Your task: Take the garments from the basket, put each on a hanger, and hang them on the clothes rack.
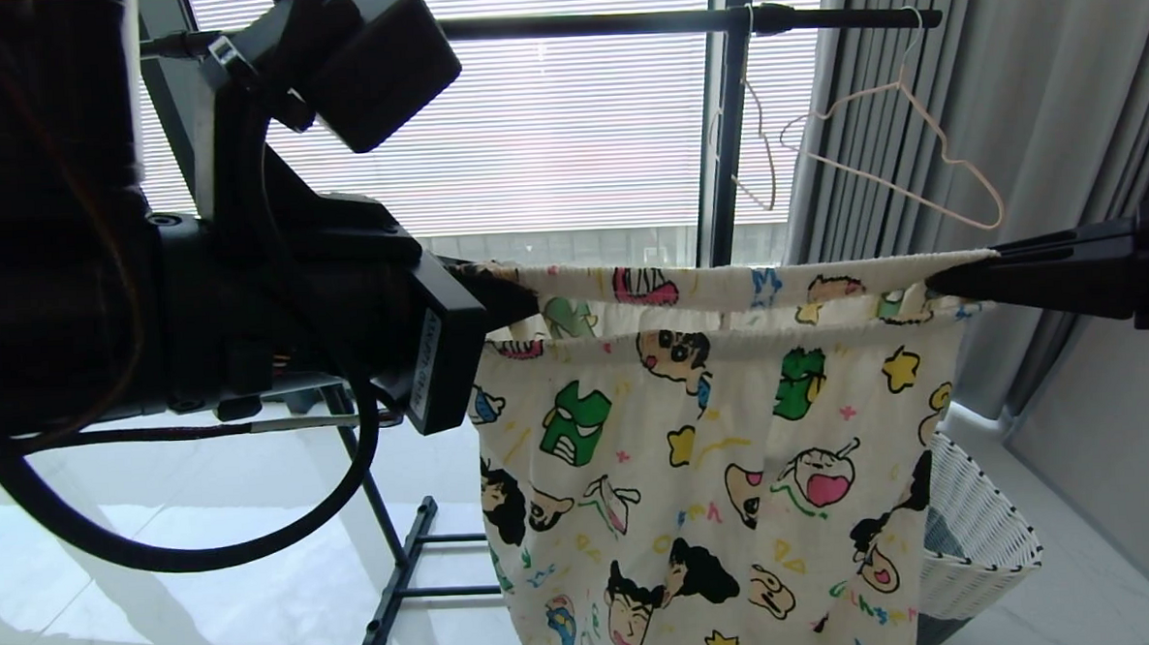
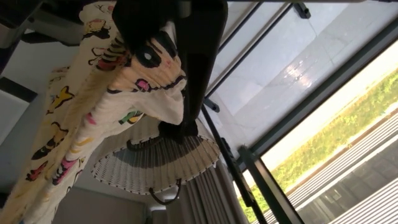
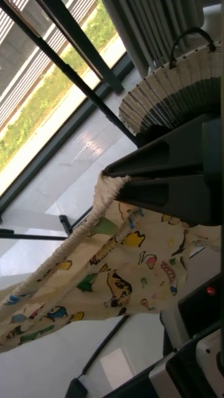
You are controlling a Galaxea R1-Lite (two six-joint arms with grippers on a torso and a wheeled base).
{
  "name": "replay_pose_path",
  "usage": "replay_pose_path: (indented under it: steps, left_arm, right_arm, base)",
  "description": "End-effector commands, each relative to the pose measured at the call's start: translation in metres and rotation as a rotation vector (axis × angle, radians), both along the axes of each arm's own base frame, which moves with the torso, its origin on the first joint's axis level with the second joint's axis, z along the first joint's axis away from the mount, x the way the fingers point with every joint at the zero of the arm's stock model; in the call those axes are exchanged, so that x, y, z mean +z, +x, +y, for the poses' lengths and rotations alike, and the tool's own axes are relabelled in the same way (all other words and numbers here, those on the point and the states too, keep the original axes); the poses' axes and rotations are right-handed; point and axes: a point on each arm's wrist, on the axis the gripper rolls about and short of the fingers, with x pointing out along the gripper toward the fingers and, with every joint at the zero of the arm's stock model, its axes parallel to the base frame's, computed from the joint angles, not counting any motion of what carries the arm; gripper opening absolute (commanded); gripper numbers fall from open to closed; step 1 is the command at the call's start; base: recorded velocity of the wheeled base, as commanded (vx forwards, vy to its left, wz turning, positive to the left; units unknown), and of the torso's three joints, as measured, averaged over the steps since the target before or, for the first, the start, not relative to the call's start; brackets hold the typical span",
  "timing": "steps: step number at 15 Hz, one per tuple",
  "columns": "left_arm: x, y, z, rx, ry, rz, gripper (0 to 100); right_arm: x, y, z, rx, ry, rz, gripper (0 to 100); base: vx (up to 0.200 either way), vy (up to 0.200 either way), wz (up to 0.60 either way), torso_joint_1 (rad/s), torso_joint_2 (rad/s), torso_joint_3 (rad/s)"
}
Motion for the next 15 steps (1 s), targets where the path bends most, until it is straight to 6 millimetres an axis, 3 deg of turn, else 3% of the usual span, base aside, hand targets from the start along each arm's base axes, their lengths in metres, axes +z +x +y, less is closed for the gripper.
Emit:
replay_pose_path:
  steps: [1,10,11,15]
  left_arm:
    - [-0.0022,0.0023,-0.0024,-0.001,0.006,0.006,0]
    - [-0.0026,0.0023,-0.0024,-0.001,0.007,0.008,0]
    - [-0.0026,0.0023,-0.0024,-0.001,0.007,0.008,0]
    - [-0.006,0.0058,-0.0049,0.006,0.018,0.016,0]
  right_arm:
    - [0.0013,-0.0026,-0.0021,0.003,0.006,-0.006,0]
    - [-0.0001,-0.0015,-0.0015,0.0,0.001,-0.002,0]
    - [-0.0003,-0.0019,-0.0019,-0.002,-0.001,0.0,100]
    - [-0.0004,-0.004,-0.003,0.004,-0.001,0.004,100]
  base:
    - [0.0,0.0,0.0,0.0,0.0,0.0]
    - [0.0,0.0,0.0,0.0,0.0,0.0]
    - [0.0,0.0,0.0,0.0,0.0,0.0]
    - [0.0,0.0,0.0,0.0,0.0,0.0]
